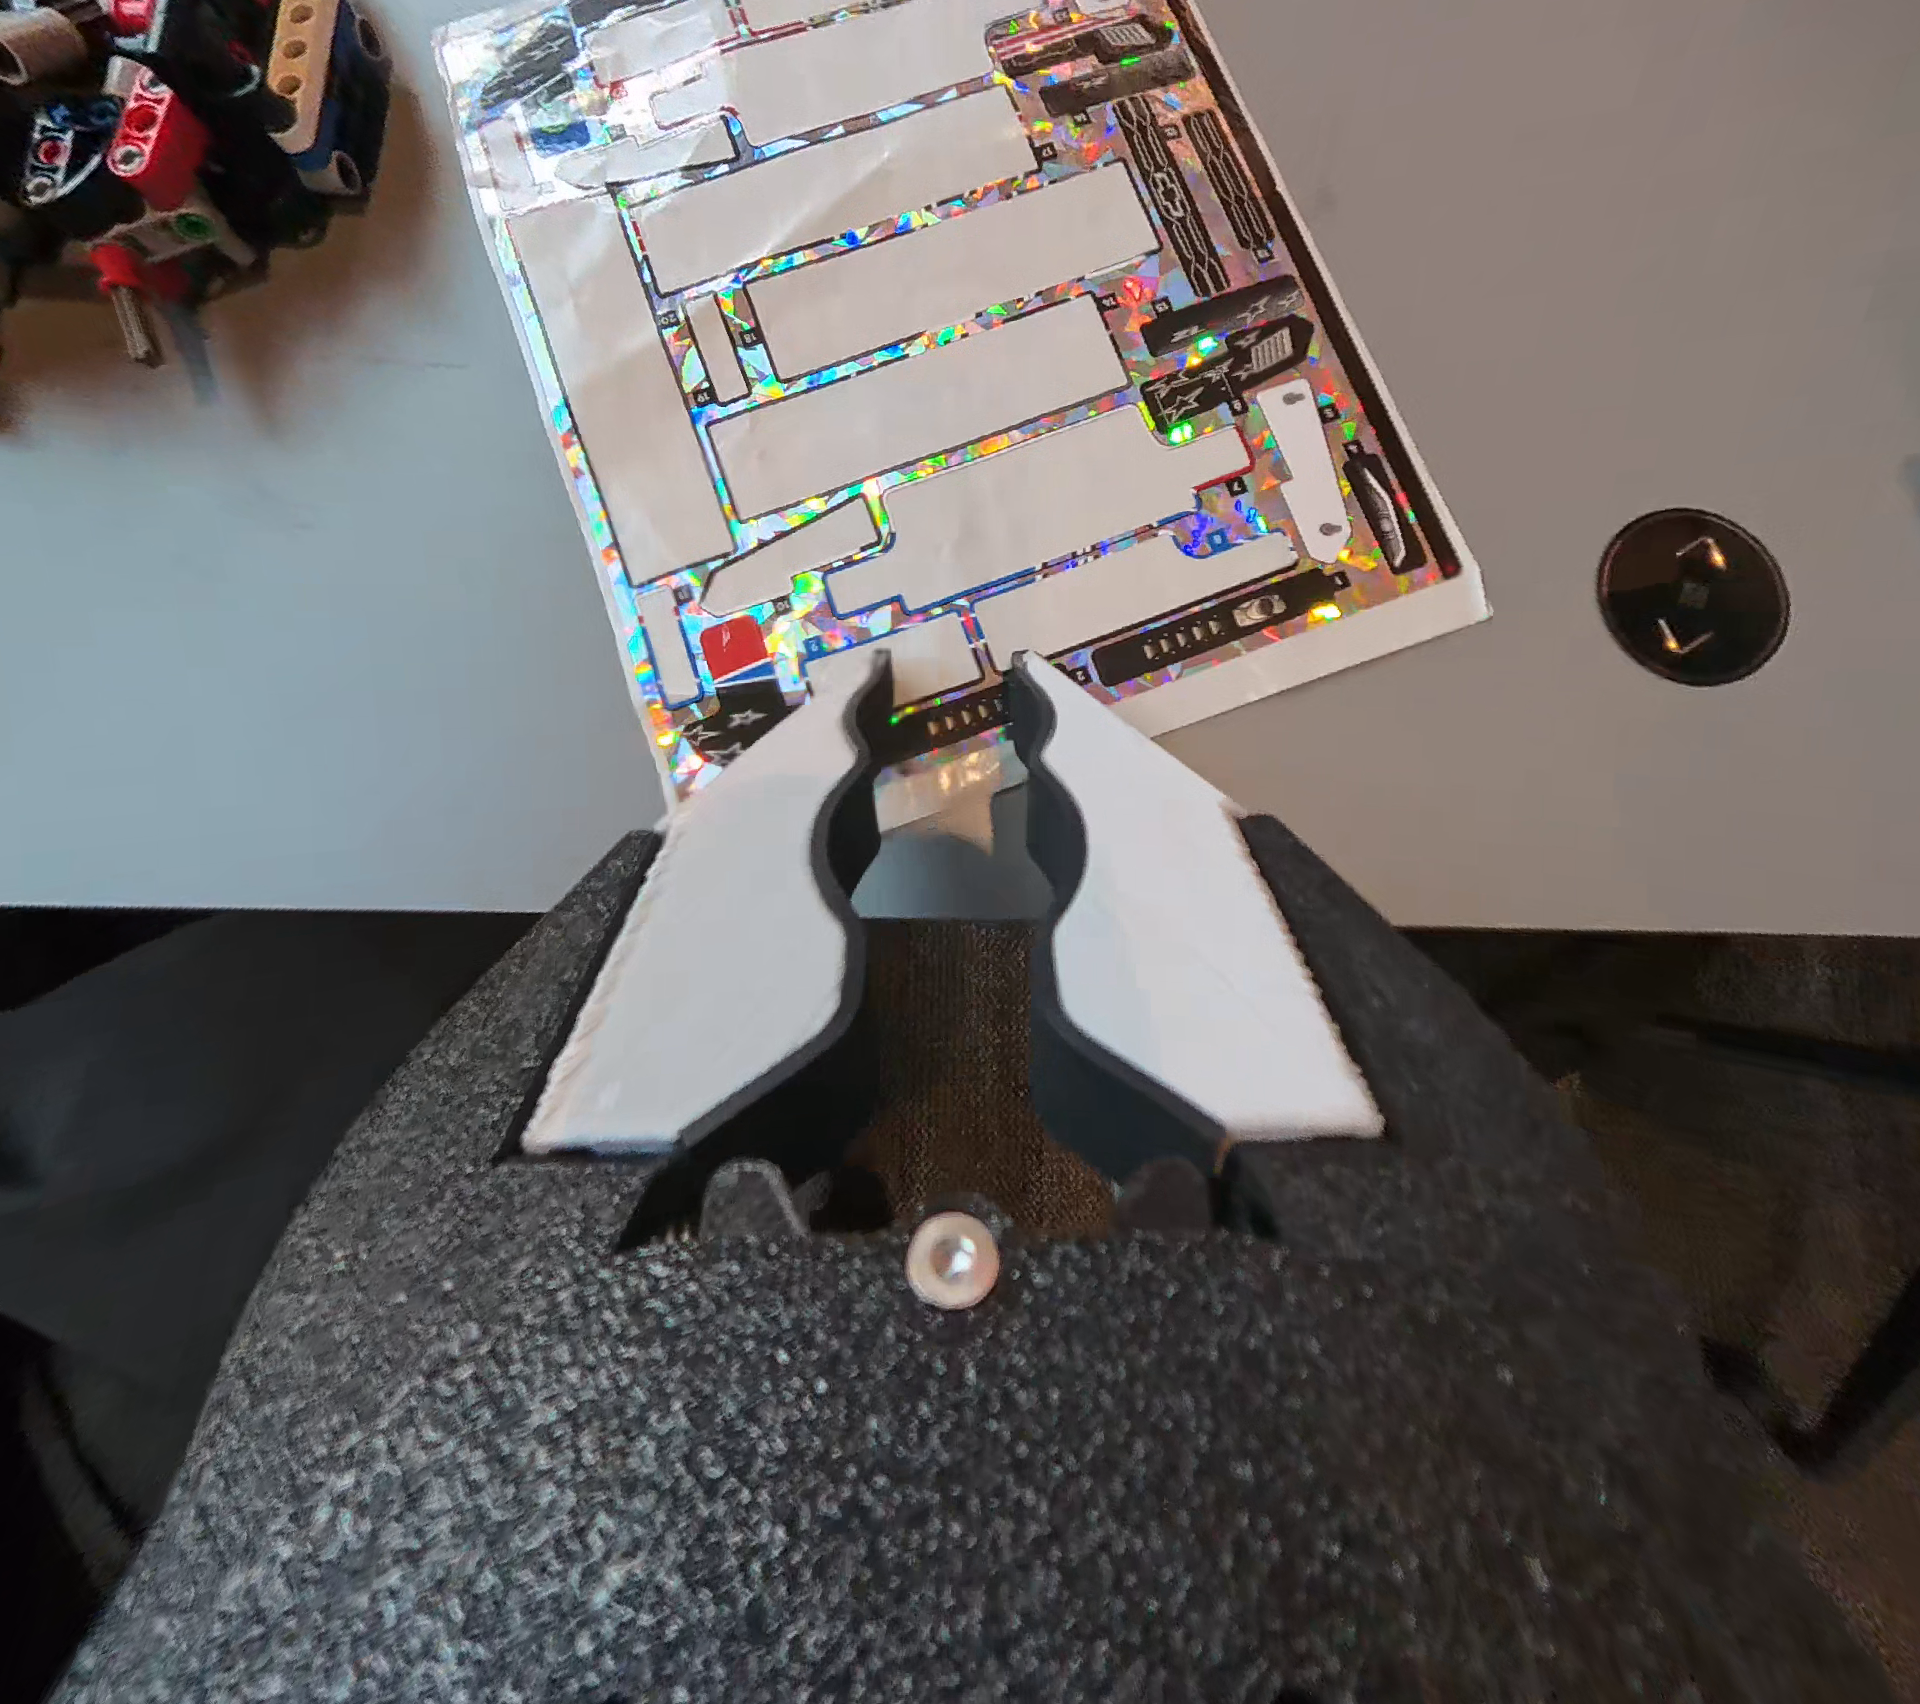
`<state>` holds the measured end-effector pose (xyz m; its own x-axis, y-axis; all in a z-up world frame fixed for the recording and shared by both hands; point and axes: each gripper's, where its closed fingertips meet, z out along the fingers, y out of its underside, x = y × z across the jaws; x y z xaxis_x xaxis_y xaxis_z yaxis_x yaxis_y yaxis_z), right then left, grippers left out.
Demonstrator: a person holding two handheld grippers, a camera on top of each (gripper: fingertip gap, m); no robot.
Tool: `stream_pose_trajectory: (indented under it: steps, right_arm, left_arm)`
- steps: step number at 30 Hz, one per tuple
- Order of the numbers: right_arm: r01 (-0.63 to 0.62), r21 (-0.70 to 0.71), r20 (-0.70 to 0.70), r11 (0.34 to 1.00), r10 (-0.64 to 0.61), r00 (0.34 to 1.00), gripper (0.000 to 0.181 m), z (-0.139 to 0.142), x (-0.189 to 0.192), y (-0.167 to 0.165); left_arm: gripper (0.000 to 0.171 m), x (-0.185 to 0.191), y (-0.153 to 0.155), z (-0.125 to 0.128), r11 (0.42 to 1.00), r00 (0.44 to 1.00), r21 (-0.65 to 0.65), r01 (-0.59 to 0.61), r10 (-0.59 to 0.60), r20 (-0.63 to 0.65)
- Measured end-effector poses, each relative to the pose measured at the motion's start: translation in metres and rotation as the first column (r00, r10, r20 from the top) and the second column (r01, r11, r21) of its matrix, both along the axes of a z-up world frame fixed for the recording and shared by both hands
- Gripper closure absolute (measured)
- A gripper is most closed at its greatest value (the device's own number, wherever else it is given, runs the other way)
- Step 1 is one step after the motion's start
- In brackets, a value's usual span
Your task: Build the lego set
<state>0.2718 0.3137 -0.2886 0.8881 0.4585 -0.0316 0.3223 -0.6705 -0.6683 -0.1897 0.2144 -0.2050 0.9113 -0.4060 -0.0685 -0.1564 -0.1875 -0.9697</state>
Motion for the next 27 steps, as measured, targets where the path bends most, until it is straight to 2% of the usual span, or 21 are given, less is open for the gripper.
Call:
stream_pose_trajectory:
  steps: [3,7,12,14,18,22,27]
  right_arm:
    - [-0.005,0.057,-0.052,0.998,0.008,0.999,0.151,0.014,-0.006,0.001]
    - [0.049,0.256,-0.134,0.965,-0.015,0.991,0.147,0.06,0.008,0.01]
    - [0.079,0.428,-0.239,0.9,0.029,0.971,0.125,0.093,0.022,0.02]
    - [0.037,0.5,-0.266,0.865,0.113,0.957,0.101,0.102,0.014,0.032]
    - [-0.077,0.457,-0.237,0.886,0.204,0.95,0.065,0.091,-0.002,0.074]
    - [-0.139,0.491,-0.261,0.86,0.297,0.918,0.068,0.098,-0.013,0.111]
    - [-0.297,0.377,-0.281,0.877,0.414,0.866,0.078,0.081,-0.015,0.113]
  left_arm:
    - [0.149,0.0,-0.002,0.002,1.0,1.0,0.017,0.001,-0.001,0.002]
    - [0.15,0.0,-0.002,0.003,1.0,1.0,0.019,0.005,-0.005,0.008]
    - [0.149,-0.001,0.0,-0.001,1.0,1.0,0.0,-0.013,0.013,-0.021]
    - [0.149,-0.003,0.002,-0.004,0.999,0.998,-0.008,-0.038,0.037,-0.045]
    - [0.148,-0.008,0.006,-0.011,0.996,0.992,-0.036,-0.08,0.076,-0.097]
    - [0.148,-0.022,0.012,-0.015,0.986,0.977,-0.042,-0.163,0.155,-0.147]
    - [0.148,-0.035,0.02,-0.022,0.968,0.961,-0.083,-0.235,0.219,-0.171]
